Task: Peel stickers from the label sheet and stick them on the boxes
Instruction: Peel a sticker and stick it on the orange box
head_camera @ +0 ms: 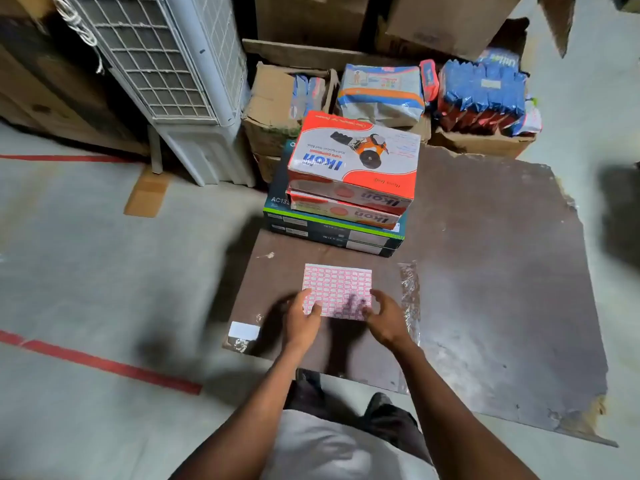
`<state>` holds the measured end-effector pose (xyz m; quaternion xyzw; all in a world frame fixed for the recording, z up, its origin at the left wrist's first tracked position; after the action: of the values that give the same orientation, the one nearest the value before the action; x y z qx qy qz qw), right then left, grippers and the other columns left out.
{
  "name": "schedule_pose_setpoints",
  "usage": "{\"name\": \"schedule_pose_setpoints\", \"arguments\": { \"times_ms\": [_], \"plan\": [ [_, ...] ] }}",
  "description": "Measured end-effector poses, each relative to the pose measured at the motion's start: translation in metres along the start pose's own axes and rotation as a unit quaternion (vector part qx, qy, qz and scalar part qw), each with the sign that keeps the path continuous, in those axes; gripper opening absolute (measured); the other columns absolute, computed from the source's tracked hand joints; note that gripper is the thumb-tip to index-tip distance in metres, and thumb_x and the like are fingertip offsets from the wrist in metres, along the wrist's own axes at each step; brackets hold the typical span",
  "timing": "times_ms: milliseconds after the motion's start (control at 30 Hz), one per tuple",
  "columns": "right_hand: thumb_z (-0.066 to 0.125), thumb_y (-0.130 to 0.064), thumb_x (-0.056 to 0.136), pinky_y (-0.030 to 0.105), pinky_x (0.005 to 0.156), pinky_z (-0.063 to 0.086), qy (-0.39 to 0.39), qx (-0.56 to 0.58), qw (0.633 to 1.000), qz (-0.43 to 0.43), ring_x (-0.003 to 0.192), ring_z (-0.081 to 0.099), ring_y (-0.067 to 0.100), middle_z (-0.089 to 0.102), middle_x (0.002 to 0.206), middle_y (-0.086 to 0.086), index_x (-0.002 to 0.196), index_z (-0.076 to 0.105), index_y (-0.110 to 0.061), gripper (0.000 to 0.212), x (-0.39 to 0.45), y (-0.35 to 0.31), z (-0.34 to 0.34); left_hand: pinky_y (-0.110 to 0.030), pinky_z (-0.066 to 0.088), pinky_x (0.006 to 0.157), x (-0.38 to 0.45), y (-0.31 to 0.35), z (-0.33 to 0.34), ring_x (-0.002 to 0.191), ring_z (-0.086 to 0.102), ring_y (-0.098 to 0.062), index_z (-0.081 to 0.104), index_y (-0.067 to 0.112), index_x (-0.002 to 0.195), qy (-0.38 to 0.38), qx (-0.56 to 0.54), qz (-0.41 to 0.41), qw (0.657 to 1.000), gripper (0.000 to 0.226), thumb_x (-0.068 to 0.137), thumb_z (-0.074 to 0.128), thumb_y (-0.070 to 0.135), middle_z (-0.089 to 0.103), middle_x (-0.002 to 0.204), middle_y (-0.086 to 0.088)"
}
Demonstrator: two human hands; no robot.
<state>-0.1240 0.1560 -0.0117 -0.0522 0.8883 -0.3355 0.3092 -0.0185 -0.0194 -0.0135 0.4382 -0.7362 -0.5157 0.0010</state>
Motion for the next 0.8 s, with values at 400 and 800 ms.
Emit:
{"name": "schedule_pose_setpoints", "arguments": {
  "times_ms": [400, 800],
  "plan": [
    [0.063, -0.024, 0.086, 0.044, 0.108, 0.035, -0.032, -0.072, 0.991, 0.108, 0.128, 0.045, 0.04, 0.052, 0.135, 0.015, 0.126, 0.055, -0.029, 0.041, 0.023, 0.006, 0.033, -0.041, 0.044, 0.108, 0.031, -0.017, 0.022, 0.123, 0.056, -0.038, 0.056, 0.004, 0.136, 0.081, -0.042, -0.157, 0.983, 0.057, 0.083, 0.075, 0.012, 0.055, 0.134, -0.023],
    [0.063, -0.024, 0.095, 0.048, 0.11, 0.038, -0.043, -0.083, 0.992, 0.085, 0.132, 0.042, 0.044, 0.04, 0.147, 0.016, 0.143, 0.048, -0.022, 0.051, 0.012, -0.006, 0.013, -0.038, 0.06, 0.083, 0.055, 0.001, 0.024, 0.095, 0.071, -0.024, 0.069, 0.004, 0.118, -0.04, -0.144, -0.133, 0.98, 0.024, 0.095, 0.068, 0.007, 0.075, 0.107, -0.013]
  ]
}}
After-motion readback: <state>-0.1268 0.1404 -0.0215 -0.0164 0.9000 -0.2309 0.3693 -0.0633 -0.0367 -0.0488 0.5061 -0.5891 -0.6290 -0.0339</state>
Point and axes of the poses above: each hand's wrist, its own x-axis towards the middle knuckle, its own z-axis out of the palm, y = z × x, the point moved 3 cm from there along x, towards the middle knuckle
